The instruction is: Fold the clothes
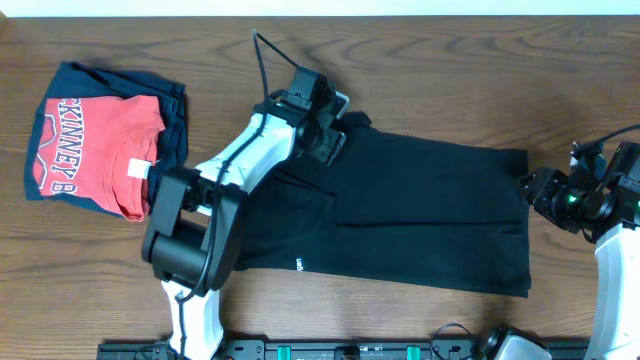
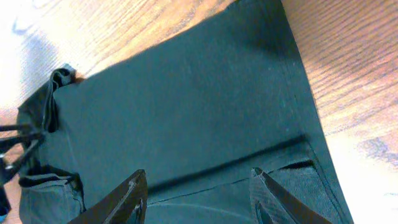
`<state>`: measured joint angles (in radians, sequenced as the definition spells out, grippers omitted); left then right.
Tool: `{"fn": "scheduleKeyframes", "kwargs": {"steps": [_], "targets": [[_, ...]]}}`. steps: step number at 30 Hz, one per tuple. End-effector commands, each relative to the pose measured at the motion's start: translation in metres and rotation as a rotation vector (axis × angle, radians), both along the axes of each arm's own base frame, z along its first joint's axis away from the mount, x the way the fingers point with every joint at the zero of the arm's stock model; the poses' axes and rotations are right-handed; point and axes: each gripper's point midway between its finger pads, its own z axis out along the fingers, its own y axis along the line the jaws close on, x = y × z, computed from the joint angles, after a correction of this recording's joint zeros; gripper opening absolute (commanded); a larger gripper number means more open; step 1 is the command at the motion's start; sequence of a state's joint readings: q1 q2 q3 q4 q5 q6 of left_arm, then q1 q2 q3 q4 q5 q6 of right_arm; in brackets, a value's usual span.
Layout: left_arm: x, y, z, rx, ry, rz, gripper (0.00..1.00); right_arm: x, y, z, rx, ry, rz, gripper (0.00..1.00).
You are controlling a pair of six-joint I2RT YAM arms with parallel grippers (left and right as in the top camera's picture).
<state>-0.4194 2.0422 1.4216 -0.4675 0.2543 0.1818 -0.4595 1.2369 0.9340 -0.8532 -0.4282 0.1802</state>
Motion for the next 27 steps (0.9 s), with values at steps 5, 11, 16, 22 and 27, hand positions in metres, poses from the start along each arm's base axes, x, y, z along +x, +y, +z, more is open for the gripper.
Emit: {"fn": "scheduleKeyframes", "kwargs": {"steps": [5, 11, 16, 22, 27], "targets": [[0.008, 0.008, -0.023, 0.075, -0.026, -0.022, 0.67, 0.001, -0.001, 0.001, -0.026, 0.000, 0.012, 0.52], [0.016, 0.004, -0.029, 0.066, -0.050, -0.025, 0.54, 0.000, -0.003, 0.000, -0.038, 0.009, 0.006, 0.52], [0.019, 0.003, -0.030, 0.062, -0.060, -0.024, 0.43, 0.000, -0.004, 0.000, -0.038, 0.010, 0.005, 0.51], [0.021, 0.002, -0.029, 0.057, -0.069, -0.022, 0.20, 0.000, -0.004, 0.000, -0.038, 0.009, 0.004, 0.50], [0.028, -0.001, -0.010, 0.035, -0.105, -0.007, 0.07, 0.000, -0.008, -0.001, -0.058, 0.012, -0.004, 0.49]]}}
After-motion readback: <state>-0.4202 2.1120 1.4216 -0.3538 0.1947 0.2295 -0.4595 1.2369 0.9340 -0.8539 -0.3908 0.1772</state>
